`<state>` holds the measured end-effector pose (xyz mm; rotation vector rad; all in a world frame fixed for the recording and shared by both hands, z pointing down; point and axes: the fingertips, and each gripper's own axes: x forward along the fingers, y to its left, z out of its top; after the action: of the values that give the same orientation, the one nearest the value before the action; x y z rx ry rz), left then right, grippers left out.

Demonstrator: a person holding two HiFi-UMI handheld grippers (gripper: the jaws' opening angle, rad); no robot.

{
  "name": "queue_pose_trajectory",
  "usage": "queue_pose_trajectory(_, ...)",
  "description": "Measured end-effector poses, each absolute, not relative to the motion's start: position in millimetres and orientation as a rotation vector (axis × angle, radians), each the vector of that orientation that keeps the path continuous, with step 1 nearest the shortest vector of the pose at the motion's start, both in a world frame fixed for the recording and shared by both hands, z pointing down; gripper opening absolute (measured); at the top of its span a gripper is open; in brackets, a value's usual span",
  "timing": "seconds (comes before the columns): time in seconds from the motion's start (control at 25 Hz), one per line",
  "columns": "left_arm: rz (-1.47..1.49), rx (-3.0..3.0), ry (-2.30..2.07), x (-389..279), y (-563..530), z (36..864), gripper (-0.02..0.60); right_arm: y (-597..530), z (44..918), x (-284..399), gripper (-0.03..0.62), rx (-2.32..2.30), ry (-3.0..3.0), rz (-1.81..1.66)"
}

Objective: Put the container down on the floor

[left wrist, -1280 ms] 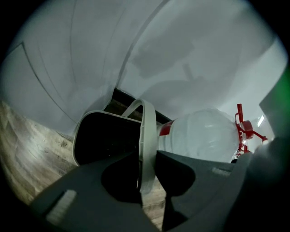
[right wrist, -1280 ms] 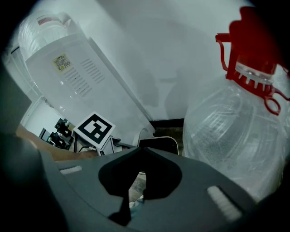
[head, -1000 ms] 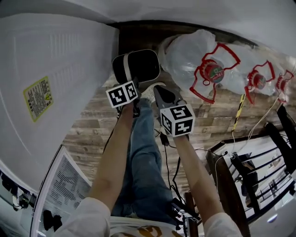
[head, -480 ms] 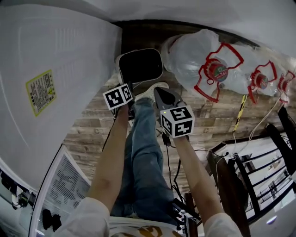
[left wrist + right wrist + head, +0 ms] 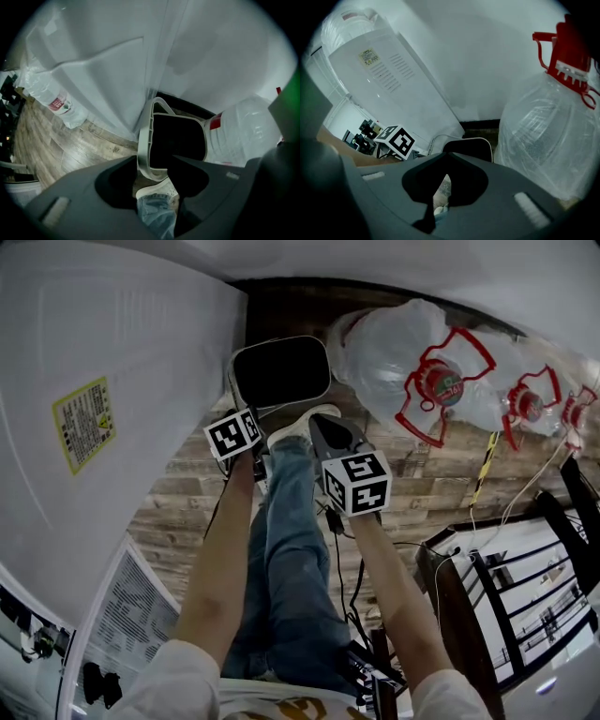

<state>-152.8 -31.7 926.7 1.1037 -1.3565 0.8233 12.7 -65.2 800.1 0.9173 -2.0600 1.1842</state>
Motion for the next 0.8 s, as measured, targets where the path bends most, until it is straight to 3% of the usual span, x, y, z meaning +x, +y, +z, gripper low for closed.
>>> queue_pose_trajectory(0.8, 0.744, 1.312, -1.407, -126.6, -54.0, 858.4, 0.158, -56.8, 761.3, 15.3, 0.026, 0.970, -2.083, 1.114)
